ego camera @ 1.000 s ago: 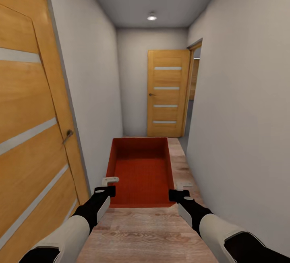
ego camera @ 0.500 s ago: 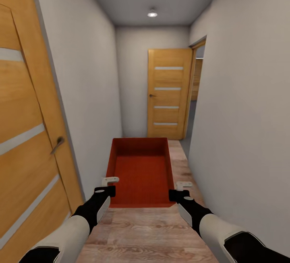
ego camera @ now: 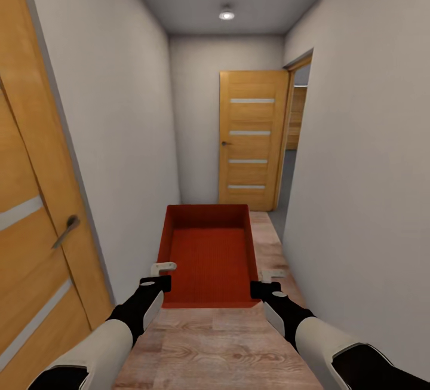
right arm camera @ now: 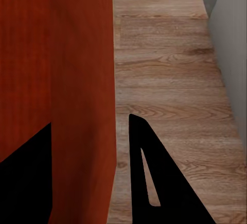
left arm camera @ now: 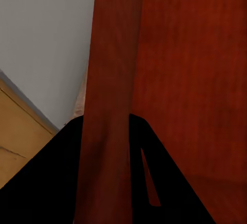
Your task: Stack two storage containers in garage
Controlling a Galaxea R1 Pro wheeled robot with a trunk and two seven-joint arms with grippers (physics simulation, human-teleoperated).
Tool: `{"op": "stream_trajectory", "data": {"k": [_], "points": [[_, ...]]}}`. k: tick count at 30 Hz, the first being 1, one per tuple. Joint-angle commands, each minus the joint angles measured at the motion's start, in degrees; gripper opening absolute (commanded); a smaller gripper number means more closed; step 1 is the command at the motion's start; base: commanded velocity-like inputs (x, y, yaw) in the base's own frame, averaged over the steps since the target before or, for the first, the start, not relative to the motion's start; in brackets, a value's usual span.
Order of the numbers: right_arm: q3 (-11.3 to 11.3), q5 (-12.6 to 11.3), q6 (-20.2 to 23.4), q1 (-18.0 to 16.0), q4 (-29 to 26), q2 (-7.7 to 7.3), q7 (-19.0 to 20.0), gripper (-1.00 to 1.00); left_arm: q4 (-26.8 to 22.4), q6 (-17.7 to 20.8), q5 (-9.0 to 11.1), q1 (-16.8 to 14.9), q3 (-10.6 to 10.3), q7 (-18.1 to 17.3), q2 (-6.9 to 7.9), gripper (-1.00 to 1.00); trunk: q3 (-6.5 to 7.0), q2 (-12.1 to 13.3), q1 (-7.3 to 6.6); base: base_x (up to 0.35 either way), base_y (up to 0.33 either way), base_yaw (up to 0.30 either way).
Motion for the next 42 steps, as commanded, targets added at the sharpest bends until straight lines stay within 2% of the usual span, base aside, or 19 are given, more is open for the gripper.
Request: {"op": "stream_trajectory", "data": {"k": [1, 42], "points": [[-2.32, 0.04, -0.31, -0.03, -0.06, -1.40, -0.63, -1.00, -0.12, 0.48, -0.63, -0.01, 1.10, 2.46, 0.03, -1.00, -0.02, -0.04, 0.05, 0.322, 0.000, 0.000], [-2.39, 0.04, -0.33, -0.03, -0.14, -1.64, -0.63, -1.00, -0.04, 0.48, -0.60, -0.01, 1.10, 2.42, 0.03, -1.00, -0.02, -0.04, 0.05, 0.322, 0.000, 0.000]]}}
